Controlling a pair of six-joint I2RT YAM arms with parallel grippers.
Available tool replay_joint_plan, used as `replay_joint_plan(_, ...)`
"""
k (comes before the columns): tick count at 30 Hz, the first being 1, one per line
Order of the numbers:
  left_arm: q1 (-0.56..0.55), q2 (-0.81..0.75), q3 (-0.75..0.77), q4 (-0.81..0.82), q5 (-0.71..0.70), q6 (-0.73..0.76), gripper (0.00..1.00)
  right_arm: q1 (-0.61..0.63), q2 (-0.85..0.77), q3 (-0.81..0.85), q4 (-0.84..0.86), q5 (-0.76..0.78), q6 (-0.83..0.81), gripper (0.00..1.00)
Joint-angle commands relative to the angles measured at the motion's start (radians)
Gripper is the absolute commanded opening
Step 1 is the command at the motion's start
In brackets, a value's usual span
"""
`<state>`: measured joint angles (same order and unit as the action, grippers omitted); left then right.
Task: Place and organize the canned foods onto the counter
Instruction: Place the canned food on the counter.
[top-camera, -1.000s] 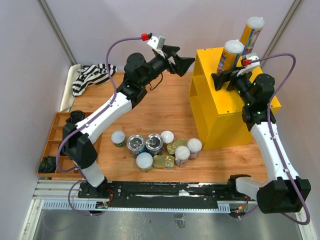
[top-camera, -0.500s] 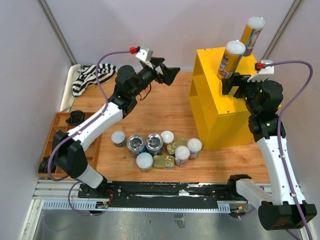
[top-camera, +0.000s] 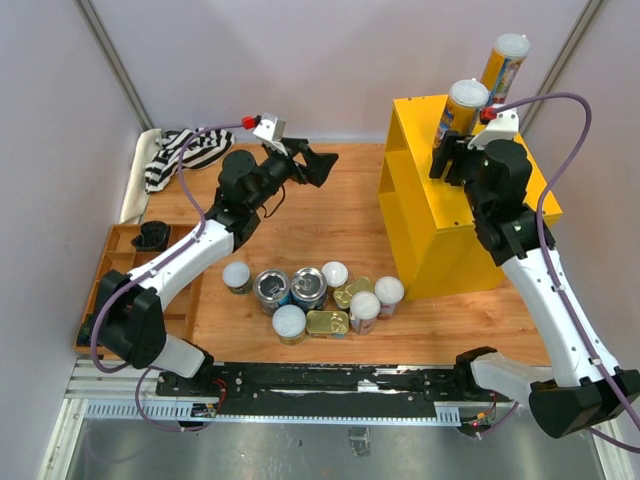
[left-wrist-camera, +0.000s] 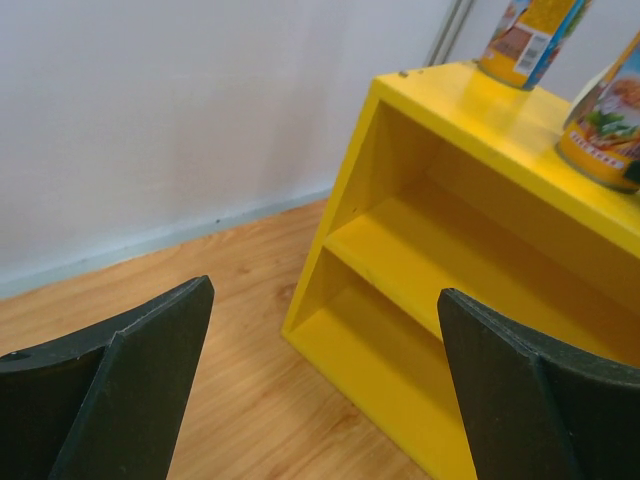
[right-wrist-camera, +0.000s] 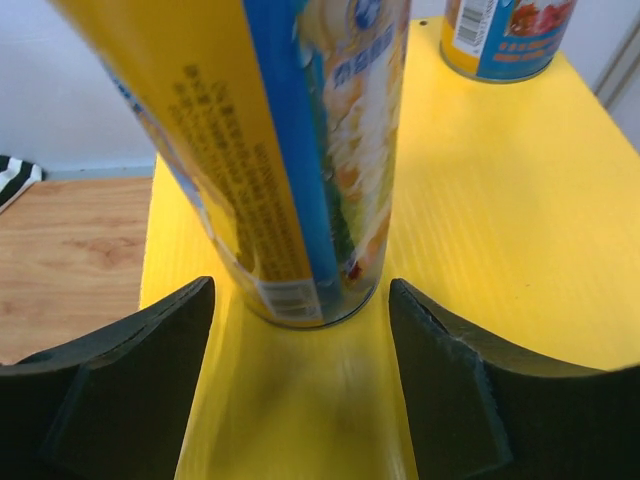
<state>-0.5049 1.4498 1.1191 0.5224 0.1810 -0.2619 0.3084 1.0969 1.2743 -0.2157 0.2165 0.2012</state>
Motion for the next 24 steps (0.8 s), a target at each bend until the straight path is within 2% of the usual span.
replay_joint_plan(1,0.025,-0.008,-0.036,0.052,0.019,-0.034,1.00,0.012,0.026,0.068,-0.005,0.100,-0.031,0.70)
replay_joint_plan(4,0.034,0.006,-0.045,0.055,0.025,-0.040,1.00,0.008,0.057,0.090,0.012,0.102,-0.055,0.66)
replay_joint_plan(10,0.055,0.047,-0.041,0.070,0.047,-0.059,1.00,-0.023,0.122,0.141,0.027,0.079,-0.064,0.47)
replay_joint_plan(18,0.076,0.093,-0.021,0.076,0.070,-0.072,0.99,-0.086,0.193,0.183,0.048,0.061,-0.055,0.46)
replay_joint_plan(24,0.084,0.148,0.011,0.079,0.082,-0.080,0.98,-0.150,0.244,0.212,0.068,-0.012,-0.044,0.46)
